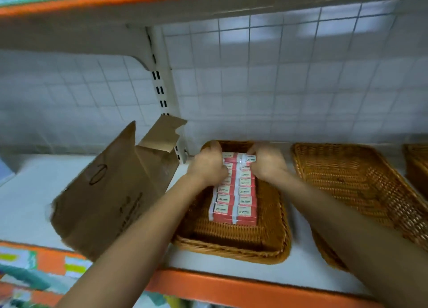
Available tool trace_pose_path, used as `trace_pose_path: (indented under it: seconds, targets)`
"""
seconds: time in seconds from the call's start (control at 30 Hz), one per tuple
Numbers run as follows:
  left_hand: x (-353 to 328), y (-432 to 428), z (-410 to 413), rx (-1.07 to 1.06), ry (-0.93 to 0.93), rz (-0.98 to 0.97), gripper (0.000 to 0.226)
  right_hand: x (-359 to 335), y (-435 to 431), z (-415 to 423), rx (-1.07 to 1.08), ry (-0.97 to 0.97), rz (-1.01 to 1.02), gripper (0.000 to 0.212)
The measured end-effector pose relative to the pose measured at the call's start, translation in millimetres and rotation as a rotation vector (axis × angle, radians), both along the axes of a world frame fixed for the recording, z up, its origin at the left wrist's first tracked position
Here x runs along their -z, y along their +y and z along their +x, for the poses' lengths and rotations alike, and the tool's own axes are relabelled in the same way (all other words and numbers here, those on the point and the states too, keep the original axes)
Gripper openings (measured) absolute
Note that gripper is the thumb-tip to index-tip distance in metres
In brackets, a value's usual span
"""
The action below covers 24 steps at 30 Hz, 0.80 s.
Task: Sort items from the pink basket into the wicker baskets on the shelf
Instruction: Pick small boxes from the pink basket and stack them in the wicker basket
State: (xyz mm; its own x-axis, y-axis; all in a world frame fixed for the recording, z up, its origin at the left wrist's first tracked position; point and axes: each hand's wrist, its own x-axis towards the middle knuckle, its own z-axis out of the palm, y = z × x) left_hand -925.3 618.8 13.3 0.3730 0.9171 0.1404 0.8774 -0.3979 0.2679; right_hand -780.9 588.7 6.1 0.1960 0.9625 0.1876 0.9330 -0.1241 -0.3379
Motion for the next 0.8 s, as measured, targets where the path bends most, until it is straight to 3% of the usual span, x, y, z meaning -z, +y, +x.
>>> trace_pose_path:
  seconds: [0.4, 0.8]
  targets:
    - [19, 29, 1, 0.150, -0.247, 0.095, 0.032, 8, 0, -22, 0.110, -0.057, 0.107, 0.026]
    - [30, 33, -2, 0.221, -0.293, 0.160, 0.037, 17, -1, -27, 0.085, -0.145, 0.068, 0.027]
